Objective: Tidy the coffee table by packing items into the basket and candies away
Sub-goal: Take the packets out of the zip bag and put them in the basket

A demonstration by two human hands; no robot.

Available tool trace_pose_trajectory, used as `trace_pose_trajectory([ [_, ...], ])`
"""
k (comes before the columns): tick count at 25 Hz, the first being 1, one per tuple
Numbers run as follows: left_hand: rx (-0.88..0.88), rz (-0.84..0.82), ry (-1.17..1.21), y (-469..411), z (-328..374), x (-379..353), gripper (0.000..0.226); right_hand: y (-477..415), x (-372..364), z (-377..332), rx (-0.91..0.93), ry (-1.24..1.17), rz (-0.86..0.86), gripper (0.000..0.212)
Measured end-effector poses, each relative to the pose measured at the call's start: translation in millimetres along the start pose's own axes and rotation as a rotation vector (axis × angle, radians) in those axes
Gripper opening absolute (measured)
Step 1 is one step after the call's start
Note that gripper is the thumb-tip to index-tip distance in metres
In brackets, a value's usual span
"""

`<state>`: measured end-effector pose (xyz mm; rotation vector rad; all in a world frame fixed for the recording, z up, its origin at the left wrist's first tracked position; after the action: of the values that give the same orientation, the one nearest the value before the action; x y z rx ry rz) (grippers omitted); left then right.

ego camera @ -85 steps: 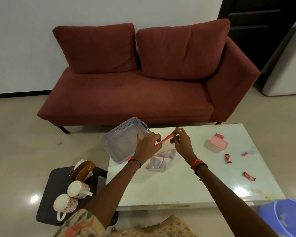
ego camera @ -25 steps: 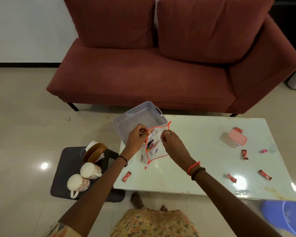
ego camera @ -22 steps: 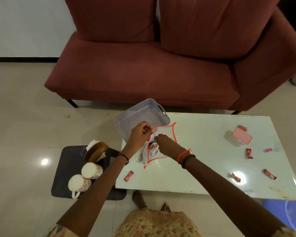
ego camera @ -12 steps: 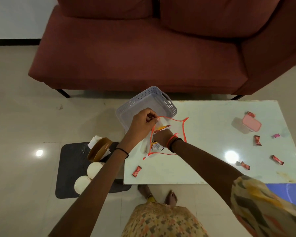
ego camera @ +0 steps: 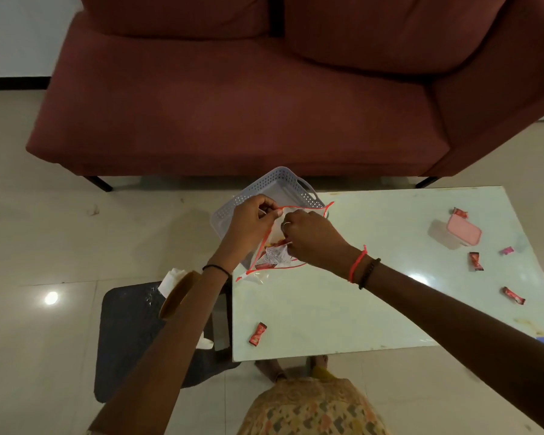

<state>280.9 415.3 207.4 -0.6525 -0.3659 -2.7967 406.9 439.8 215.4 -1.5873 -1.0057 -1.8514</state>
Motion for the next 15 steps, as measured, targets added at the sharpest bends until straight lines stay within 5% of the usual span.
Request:
trace_pose_trajectory([
  [4,0.028,-0.096,0.048,-18.9,-17.1,21.4,0.018,23.6,65.5,25.4,-0.115,-0.606,0.092,0.010],
  [9,0.065,-0.040,0.035,-32.2,-27.6,26.8,0.006,21.0,96.3,96.4,-0.238,-1.358,0.318,0.022],
  [12,0.103,0.019,0.128,-33.1,-40.3,24.6,0.007,4.0,66.1,148.7,-0.377,-1.456,0.426,0.025],
  [15,0.125,0.110,0.162,-31.0,-53.5,26.6,0.008,-30.9,-1.1,188.5,-0.658,-1.310,0.471,0.025],
])
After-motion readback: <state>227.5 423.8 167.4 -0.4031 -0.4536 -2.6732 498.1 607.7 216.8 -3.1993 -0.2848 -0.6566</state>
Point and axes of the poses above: each hand's wrist, its own y-axis away from the middle knuckle, its own x-axis out of the back of the hand, z = x × y, the point moved 3 cm from there along -y, towards the middle knuckle, and after that the axes turned 6 degrees about y, right-handed, at the moved point
